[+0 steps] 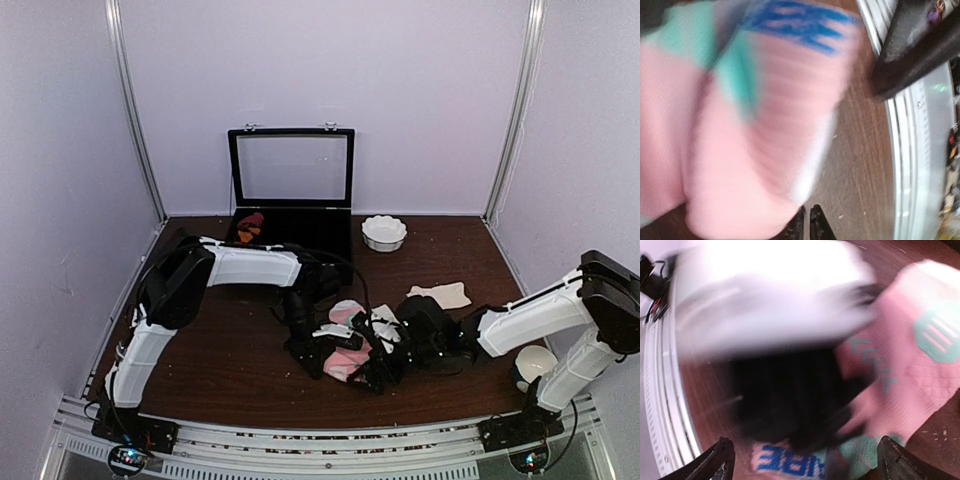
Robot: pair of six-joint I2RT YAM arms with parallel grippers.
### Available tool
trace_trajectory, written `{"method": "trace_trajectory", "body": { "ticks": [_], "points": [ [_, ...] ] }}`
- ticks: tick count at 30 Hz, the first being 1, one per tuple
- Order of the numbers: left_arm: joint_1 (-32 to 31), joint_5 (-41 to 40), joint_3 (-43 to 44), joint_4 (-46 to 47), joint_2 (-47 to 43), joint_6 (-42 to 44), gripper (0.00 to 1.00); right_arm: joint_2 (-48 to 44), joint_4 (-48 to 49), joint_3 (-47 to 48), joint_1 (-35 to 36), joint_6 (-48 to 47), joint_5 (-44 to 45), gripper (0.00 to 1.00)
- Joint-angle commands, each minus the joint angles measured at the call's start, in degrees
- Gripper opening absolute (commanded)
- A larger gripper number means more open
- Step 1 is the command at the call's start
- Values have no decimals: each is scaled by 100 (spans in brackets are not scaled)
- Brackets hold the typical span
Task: Roll the socks
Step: Roll the sock at the center of the board.
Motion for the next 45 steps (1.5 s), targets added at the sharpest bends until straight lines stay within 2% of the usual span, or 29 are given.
{"method": "trace_trajectory", "body": {
  "ticks": [1,4,8,12,14,18,21,22,23,24,28,30,33,35,37,40,43,45],
  "points": [
    [326,-1033,-164,25,555,-537,9,-615,-152,-239,429,-730,964,100],
    [327,-996,-112,-2,584,-544,9,-717,13,-411,436,-728,906,100],
    [336,-728,-13,-144,552,-499,9,-340,8,-210,439,-633,729,100],
    [426,-453,-309,-59,12,-408,11,123,-80,123,435,-712,588,100],
    [524,-460,-469,23,-281,-456,13,24,23,112,450,-821,565,100],
    [810,-608,-701,114,-876,-575,19,-555,89,-88,524,-921,1128,100],
    [1016,-1164,-786,233,-1463,-823,36,-1004,-297,-110,521,-964,1539,100],
    [1074,-1455,-783,268,-1671,-917,46,-1194,-419,-123,523,-972,1676,100],
    [1123,-1790,-764,285,-1911,-966,87,-1412,-544,-125,520,-931,1855,100],
    [1187,-2108,-731,287,-2170,-1003,97,-1729,-539,-175,511,-778,2161,100],
    [1935,-2991,-936,907,-3023,-1346,98,-3117,502,-1308,469,372,3812,100],
    [2528,-2540,-749,597,-2914,-1238,98,-3333,742,-1409,404,-55,3583,100],
    [3134,-1391,-40,-382,-2350,-1079,98,-3033,-109,-968,571,-702,3265,99],
    [3155,-1167,-118,-311,-2314,-1026,98,-2875,-25,-1011,843,-1024,3015,94],
    [3098,-1169,-593,231,-2515,-1224,98,-2684,282,-1125,1126,-1360,2711,83],
    [2853,-2020,-991,944,-2845,-1541,98,-2252,557,-1048,1262,-1430,2371,75],
    [2826,-2932,-1207,1654,-3387,-1907,98,-1742,710,-897,1402,-1640,2176,74],
    [2992,-3722,-1476,2257,-3608,-2472,98,-1362,703,-702,1473,-1810,2099,72]
  ]
}}
